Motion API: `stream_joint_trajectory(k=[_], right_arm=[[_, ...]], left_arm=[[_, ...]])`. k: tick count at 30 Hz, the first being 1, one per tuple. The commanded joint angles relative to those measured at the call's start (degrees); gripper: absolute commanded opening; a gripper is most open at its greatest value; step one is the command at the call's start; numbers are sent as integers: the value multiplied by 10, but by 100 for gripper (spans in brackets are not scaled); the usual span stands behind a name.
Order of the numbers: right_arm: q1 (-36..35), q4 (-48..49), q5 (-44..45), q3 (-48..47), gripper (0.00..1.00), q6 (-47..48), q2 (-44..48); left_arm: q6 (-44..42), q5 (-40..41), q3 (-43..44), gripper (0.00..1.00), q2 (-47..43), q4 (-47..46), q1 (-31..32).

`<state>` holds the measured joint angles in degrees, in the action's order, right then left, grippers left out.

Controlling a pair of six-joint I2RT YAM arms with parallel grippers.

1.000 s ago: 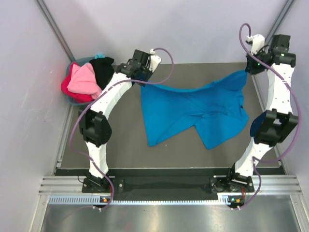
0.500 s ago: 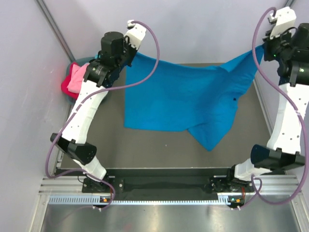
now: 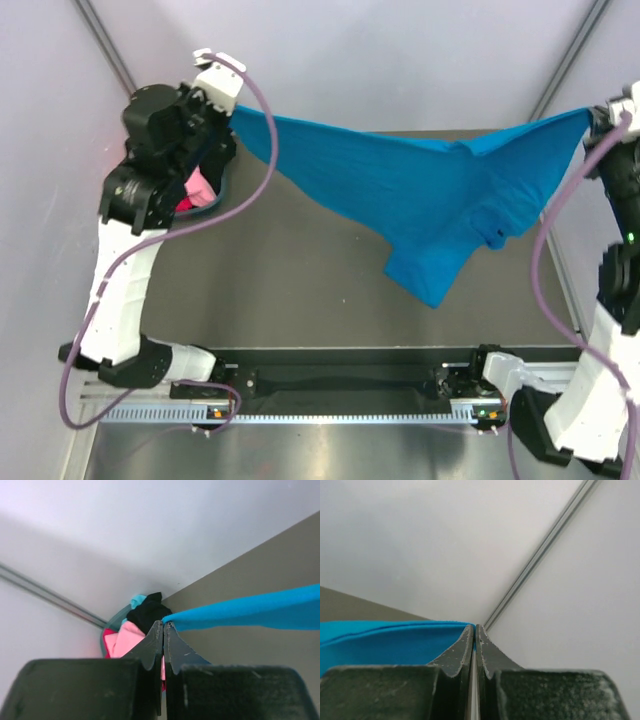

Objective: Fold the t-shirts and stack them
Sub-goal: Flatten the tshirt out

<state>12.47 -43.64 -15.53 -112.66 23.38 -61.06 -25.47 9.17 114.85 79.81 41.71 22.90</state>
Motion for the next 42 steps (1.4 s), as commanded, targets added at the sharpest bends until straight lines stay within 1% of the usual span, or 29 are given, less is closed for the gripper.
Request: stream_joint_trajectory(k=[1,4,7,10,11,13,17,18,23,25,27,28,29,30,31,32,34,35,37,39,40,42], right_arm=[[-3,47,9,0,0,1,37],[-3,48,28,-7,0,-11,86],[-3,44,39,-32,0,-10,113],[-3,34,59,-81,0,-4,132],[-3,32,63,-107,0,-2,136],[-3,37,76,-126,0,3,139],[-3,58,85,-151,0,18,124],[-3,61,86,-154,0,20,118],[-3,70,67,-146,0,25,74],[-3,72,57,-122,0,28,66],[-3,85,55,-66,0,38,61],[-3,89,51,-44,0,41,57],[-3,96,49,6,0,49,55],[-3,109,46,30,0,54,52],[-3,117,44,55,0,55,43],[-3,124,43,100,0,56,35],[-3,143,31,145,0,61,12],[-3,151,27,188,0,66,2],[-5,180,26,227,0,68,-30],[-19,207,40,277,0,91,-57],[-24,211,55,288,0,103,-90],[-34,231,64,307,0,124,-128]], left_arm=[[4,-29,12,0,-48,7,-24],[9,-59,13,0,-79,14,-39],[17,-86,18,0,-110,17,-55],[18,-89,30,0,-135,18,-66],[16,-106,34,0,-146,19,-67],[10,-107,42,0,-156,13,-68],[-9,-97,42,0,-166,-9,-70],[-11,-76,41,0,-164,-15,-70],[-31,-60,21,0,-125,-35,-71],[-31,-58,7,0,-107,-37,-71],[-34,-46,-16,0,-79,-53,-70],[-43,-45,-52,0,-70,-62,-70],[-49,-47,-72,0,-59,-75,-70],[-55,-55,-95,0,-53,-100,-71],[-63,-60,-138,0,-40,-116,-70],[-67,-67,-157,0,-31,-130,-71],[-82,-82,-203,0,5,-167,-70],[-85,-86,-214,0,19,-179,-70],[-97,-106,-233,0,70,-212,-72],[-100,-114,-236,0,110,-237,-80],[-106,-116,-230,0,155,-251,-81],[-109,-124,-195,0,207,-258,-87]])
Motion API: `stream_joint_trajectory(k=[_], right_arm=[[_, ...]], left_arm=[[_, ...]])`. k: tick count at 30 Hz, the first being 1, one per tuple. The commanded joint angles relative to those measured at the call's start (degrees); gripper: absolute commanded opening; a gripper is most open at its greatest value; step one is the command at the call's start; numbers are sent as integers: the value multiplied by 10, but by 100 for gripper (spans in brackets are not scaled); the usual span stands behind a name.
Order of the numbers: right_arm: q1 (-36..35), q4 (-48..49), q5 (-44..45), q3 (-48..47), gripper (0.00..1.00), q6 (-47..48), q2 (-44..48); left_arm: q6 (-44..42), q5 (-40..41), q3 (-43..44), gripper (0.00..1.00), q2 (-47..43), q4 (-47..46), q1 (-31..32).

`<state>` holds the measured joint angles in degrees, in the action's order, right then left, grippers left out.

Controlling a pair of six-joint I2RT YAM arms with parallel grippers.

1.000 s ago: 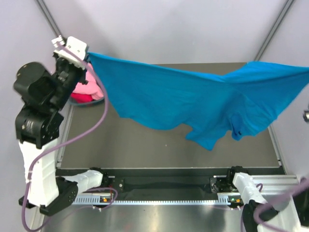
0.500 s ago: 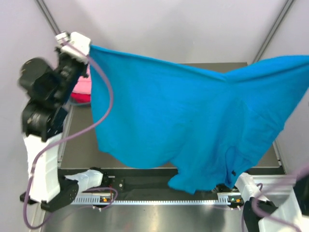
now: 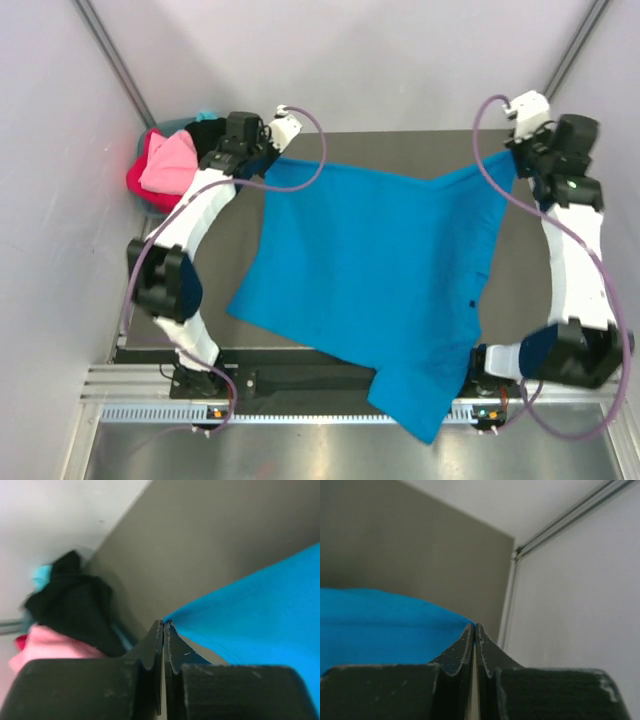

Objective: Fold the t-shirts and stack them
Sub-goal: Flatten the tshirt out, then fold the tshirt

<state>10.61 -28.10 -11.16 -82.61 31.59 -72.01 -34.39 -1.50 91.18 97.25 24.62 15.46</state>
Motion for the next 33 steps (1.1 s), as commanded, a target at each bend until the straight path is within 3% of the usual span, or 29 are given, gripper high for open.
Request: stream_joint_trajectory(k=[1,4,9,15,24,33], right_arm=[[-16,84,29,10,0,43,-59],[-26,121,50,-4,0,34,-154],[-36,134,83,-133,0,-5,-312],[-54,128,147,-300,0,0,-499],[-63,189,199,-396,0,-7,-608],[-72,224,214,-435,0,7,-639]], left_arm=[[-27,-23,58,0,86,-87,-14],[-28,-28,145,0,195,-86,-13],[-18,1,306,0,328,-76,-13],[-45,39,335,0,411,-165,-14],[-51,62,396,0,498,-242,-20],[-35,56,437,0,543,-336,-25]])
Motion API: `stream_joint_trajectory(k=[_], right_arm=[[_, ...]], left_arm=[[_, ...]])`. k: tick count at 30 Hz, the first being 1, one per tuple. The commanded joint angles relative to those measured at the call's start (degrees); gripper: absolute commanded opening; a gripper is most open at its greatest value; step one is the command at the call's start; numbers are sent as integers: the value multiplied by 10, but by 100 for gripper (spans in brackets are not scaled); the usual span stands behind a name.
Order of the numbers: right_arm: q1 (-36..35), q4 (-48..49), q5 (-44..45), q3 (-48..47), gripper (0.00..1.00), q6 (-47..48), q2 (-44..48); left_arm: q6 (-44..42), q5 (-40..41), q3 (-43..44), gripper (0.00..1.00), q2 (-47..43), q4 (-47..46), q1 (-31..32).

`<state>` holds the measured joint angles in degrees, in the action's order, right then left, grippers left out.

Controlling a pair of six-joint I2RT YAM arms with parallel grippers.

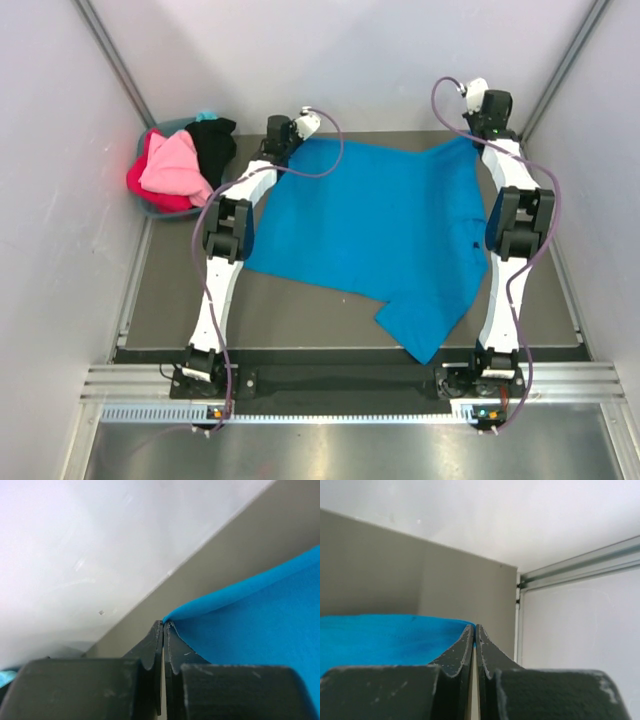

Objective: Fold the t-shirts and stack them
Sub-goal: Fold the tshirt

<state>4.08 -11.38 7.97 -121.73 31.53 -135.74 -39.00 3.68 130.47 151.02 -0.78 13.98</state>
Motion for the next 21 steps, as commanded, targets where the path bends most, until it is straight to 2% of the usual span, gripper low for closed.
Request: stream_joint_trajectory(k=[1,4,9,14,21], right_arm=[[-8,55,24,-45,0,9,0],[-13,15,10,-44,0,16,13],[-20,-64,-9,-28,0,35,58],[-21,-92,-19,53,0,35,117],[-27,-108,-24,169,0,17,219]], left_arm=[[14,4,50,0,5,-81,-11],[37,-4,51,0,-12,-51,-10],[38,-52,-56,0,-105,-4,-8],[27,-62,-162,0,-180,-26,-8],[31,-75,-190,0,-219,-13,-9]])
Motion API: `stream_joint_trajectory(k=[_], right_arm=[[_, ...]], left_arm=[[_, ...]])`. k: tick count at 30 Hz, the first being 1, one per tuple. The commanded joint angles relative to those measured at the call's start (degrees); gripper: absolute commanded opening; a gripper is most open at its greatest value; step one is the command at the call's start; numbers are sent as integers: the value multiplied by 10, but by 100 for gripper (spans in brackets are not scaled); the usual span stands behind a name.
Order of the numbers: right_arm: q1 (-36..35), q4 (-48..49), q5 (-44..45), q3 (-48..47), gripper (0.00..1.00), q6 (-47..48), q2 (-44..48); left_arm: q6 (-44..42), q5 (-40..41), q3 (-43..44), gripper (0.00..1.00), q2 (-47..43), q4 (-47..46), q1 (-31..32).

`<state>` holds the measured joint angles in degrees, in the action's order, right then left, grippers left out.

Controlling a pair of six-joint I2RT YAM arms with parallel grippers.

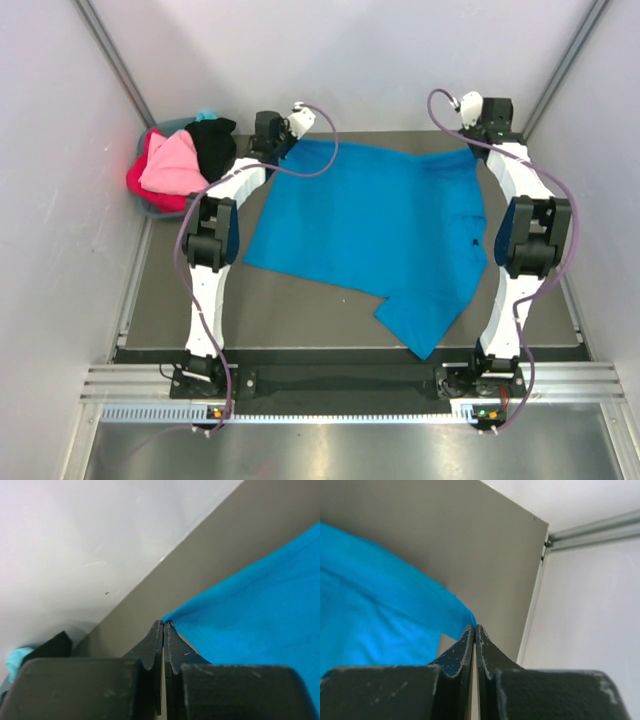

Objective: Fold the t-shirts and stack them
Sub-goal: Fold the tshirt

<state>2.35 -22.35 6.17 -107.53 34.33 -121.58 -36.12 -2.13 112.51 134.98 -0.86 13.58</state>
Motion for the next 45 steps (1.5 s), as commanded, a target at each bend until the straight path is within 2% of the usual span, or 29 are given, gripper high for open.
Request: stream_joint_trajectory(k=[1,9,20,31,33,45], right_arm=[[-9,-2,-7,37,0,-12,86],[-13,-14,-24,137,0,-29,170],[-16,-37,-39,225,0,-40,264],[-19,-57,-53,329,0,-55,334],[-38,-60,-56,347,0,-57,344],[-40,-69,-59,409,0,-58,369]], left_arm=[[2,-21,-12,0,-62,-9,-6],[-11,-30,-64,0,-99,-11,-8],[-22,-48,-100,0,-118,1,-29],[-32,-58,-146,0,-132,6,-38],[-32,-62,-149,0,-132,6,-38],[-23,-97,-163,0,-140,106,-32]])
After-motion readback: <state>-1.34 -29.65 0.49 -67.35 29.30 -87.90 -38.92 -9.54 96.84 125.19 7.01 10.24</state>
